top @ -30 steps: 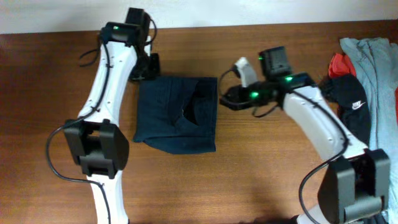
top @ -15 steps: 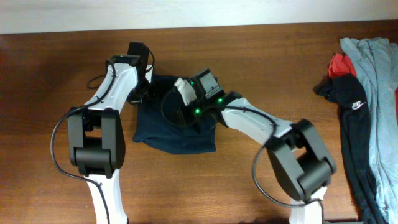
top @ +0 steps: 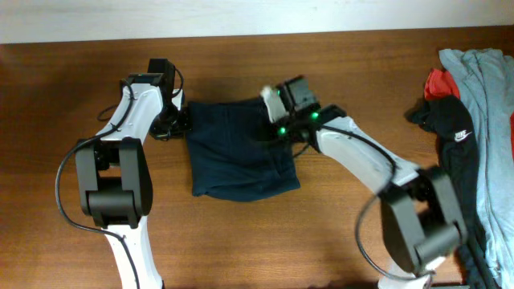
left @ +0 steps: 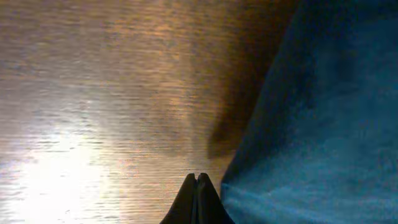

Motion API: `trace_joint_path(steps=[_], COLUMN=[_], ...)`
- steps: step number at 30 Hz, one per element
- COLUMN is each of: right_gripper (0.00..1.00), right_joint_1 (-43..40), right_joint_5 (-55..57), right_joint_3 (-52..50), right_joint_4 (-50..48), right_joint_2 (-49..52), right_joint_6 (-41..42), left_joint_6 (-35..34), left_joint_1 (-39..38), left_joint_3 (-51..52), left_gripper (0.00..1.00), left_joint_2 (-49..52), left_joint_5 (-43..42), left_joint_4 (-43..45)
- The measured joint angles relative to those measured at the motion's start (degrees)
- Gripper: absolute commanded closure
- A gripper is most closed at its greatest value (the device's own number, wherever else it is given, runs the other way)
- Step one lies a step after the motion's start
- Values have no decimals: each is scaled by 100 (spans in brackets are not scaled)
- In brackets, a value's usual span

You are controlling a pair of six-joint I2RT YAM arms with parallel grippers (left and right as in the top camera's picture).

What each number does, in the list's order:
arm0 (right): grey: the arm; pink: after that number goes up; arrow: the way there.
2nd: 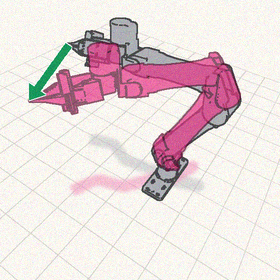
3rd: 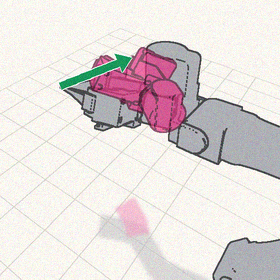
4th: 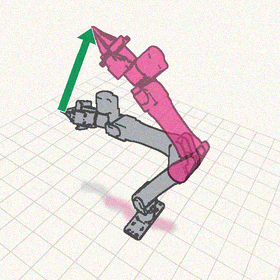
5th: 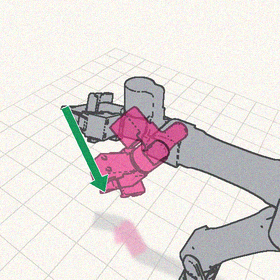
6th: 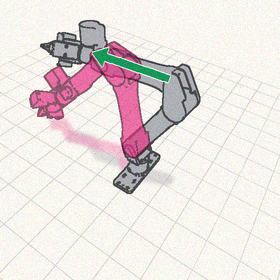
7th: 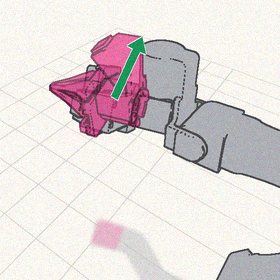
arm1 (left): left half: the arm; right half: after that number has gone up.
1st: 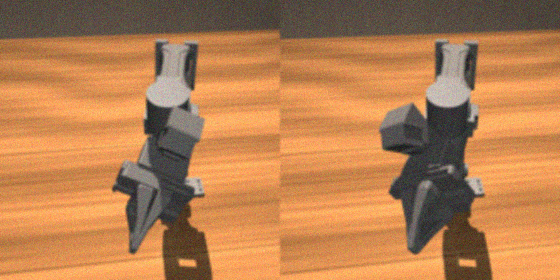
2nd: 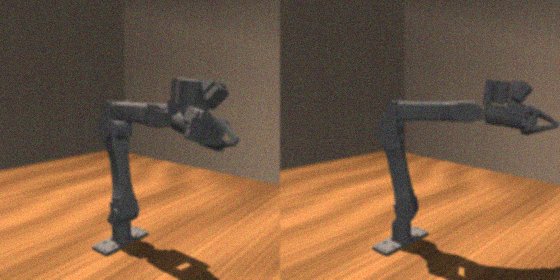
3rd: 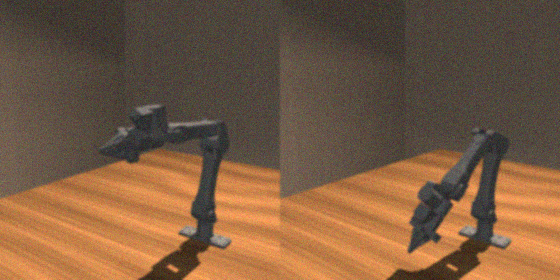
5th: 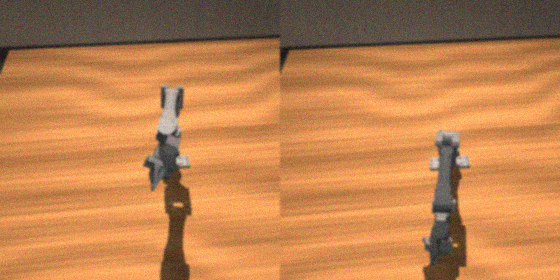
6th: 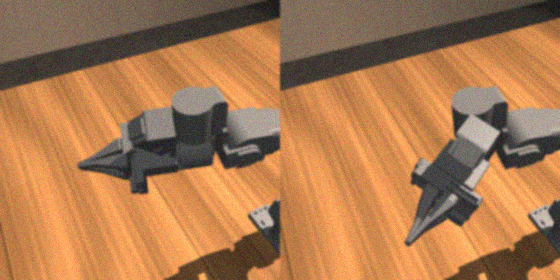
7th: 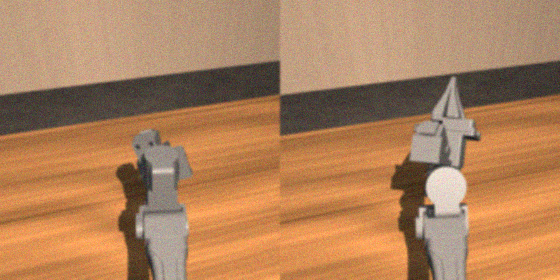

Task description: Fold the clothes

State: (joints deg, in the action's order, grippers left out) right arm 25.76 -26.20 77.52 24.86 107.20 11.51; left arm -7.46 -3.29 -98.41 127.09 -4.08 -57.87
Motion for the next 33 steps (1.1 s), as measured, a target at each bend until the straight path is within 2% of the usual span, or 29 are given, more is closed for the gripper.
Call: trace_joint_path(steps=[2,5,10,16,21,24,27,29,33], right_gripper=[85,85,86,86,85,85,81,74,66], right_joint_1=[22,22,22,22,17,-87,-413,-717,-1327], right_joint_5=[-219,-221,-166,804,1718,2072,2192,2122,1556], right_joint_3=[39,90,90,61,61,66,70,66,35], right_joint_4=[-625,-973,-1360,-1665,-1816,-1486,-992,-566,76], right_joint_2=[-289,-354,262,1045,1097,1097,1099,1099,833], right_joint_6=[-72,20,184,750,955,970,975,964,741], left_joint_6=[0,4,2,20,46,61,79,101,208], left_joint_1=[-11,-17,-11,-44,-442,-566,-540,-514,-378], left_joint_3=[2,7,7,-4,374,542,577,520,205], left_gripper=[100,99,99,96,96,96,89,83,60], left_joint_2=[0,0,-105,-841,-671,-278,-98,-109,-149], left_joint_5=[-74,-382,-710,-859,-876,-914,-1034,-1054,-1047], left_joint_4=[9,-92,-98,673,1423,1462,1445,1274,490])
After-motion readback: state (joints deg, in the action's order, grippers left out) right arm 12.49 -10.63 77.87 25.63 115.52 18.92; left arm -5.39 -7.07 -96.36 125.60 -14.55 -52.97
